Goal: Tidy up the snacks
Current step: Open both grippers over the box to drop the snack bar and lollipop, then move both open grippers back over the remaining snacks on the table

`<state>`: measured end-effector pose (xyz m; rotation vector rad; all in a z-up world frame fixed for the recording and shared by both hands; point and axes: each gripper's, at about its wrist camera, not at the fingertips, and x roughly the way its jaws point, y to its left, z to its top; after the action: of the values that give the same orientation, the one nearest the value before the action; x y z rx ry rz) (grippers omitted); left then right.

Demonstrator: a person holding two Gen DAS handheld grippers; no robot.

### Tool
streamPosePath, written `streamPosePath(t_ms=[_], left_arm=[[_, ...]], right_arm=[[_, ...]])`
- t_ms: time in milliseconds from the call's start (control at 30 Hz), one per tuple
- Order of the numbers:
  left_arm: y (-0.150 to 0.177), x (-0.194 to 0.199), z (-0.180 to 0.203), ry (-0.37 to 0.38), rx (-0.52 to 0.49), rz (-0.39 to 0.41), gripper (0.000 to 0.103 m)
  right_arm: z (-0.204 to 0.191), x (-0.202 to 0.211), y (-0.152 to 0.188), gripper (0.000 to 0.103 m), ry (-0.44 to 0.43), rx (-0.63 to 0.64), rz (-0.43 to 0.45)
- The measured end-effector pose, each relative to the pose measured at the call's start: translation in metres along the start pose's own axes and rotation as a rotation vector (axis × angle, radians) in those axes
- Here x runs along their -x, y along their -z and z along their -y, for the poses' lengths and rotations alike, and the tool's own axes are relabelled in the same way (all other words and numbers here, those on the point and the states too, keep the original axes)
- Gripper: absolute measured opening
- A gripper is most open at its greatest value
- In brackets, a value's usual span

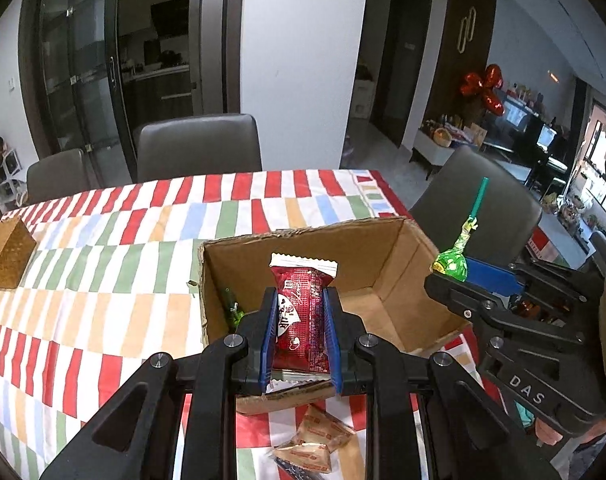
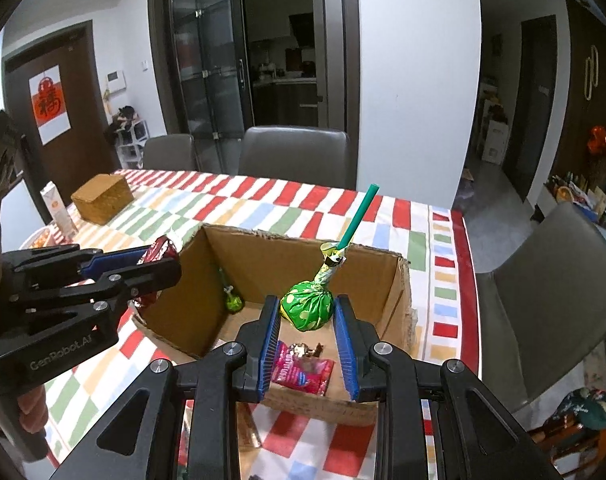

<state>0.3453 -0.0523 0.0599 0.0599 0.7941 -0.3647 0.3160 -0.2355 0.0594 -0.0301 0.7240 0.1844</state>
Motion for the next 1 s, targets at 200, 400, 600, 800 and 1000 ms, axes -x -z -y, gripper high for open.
streamPosePath(t_ms=[200,400,600,800,1000], left_arm=[[-0.001,-0.009,-0.005,-0.031,0.011,-0.021,0.026],[0.006,0.007,-0.003,-0.074,-0.009,0.019,0.047],[0.022,0.038,0.006,-0.099,-0.032,0.088,0.053],[0.041,0.067,0.011,-0.112,-0.037,0.130,0.054],[0.066,0.090,0.013,-0.110,-0.058,0.151,0.059]], right_arm=[[-0.001,-0.012,-0.002,0.029,0.015,0.005,-0.022],[0.002,-0.003,0.003,0.054,0.033,-0.020,0.008],[-0.005,0.025,0.016,0.054,0.046,-0.015,0.059],[-0.015,0.051,0.028,0.054,0.039,-0.004,0.104],[-0.023,0.069,0.046,0.054,0.012,-0.015,0.107]])
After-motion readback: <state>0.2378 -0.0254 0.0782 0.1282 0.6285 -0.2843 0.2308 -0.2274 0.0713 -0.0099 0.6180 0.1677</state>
